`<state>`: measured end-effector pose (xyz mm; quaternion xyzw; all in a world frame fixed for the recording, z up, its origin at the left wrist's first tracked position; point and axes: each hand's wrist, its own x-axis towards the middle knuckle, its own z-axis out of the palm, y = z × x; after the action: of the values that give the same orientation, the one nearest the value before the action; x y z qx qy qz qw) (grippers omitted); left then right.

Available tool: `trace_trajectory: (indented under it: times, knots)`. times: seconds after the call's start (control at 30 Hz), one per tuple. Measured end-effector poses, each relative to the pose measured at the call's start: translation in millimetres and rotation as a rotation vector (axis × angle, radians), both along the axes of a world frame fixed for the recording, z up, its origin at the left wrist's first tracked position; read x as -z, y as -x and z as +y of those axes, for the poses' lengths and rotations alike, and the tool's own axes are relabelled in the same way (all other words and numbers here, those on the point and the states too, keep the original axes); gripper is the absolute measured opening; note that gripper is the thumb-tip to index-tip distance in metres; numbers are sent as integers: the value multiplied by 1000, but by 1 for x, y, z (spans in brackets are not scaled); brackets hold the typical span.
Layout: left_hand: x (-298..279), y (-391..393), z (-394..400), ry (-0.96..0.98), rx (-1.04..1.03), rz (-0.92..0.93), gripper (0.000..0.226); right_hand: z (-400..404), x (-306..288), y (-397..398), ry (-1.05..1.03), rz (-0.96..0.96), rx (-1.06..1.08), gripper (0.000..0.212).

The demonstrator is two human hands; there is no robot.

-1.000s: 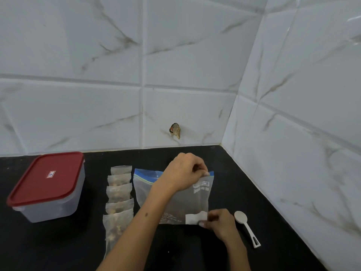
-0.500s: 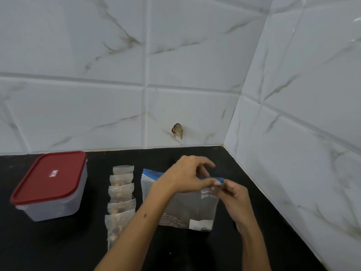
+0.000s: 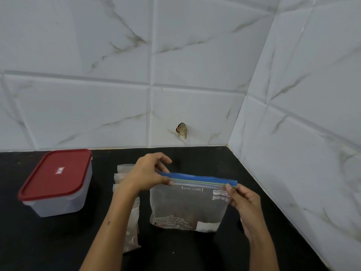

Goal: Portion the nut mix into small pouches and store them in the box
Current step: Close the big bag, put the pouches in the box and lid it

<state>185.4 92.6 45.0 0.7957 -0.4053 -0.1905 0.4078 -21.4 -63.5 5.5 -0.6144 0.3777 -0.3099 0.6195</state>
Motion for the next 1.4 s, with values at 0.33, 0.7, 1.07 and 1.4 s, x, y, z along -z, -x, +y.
trace_trajectory:
  times: [0.33,0.7,1.07,1.4]
  knots:
    - [23,-1,12,206,-8,295,17,-1,-3,1,-37,0,126,9]
    - [35,6,16,333,-23,482,5,43,-60,-50,811,367,-316,60]
    - [37,13,25,431,-26,475,10,46,-71,-91,703,564,-631,19]
    - [47,17,16,487,-79,389,5,43,-66,-97,797,530,-622,13]
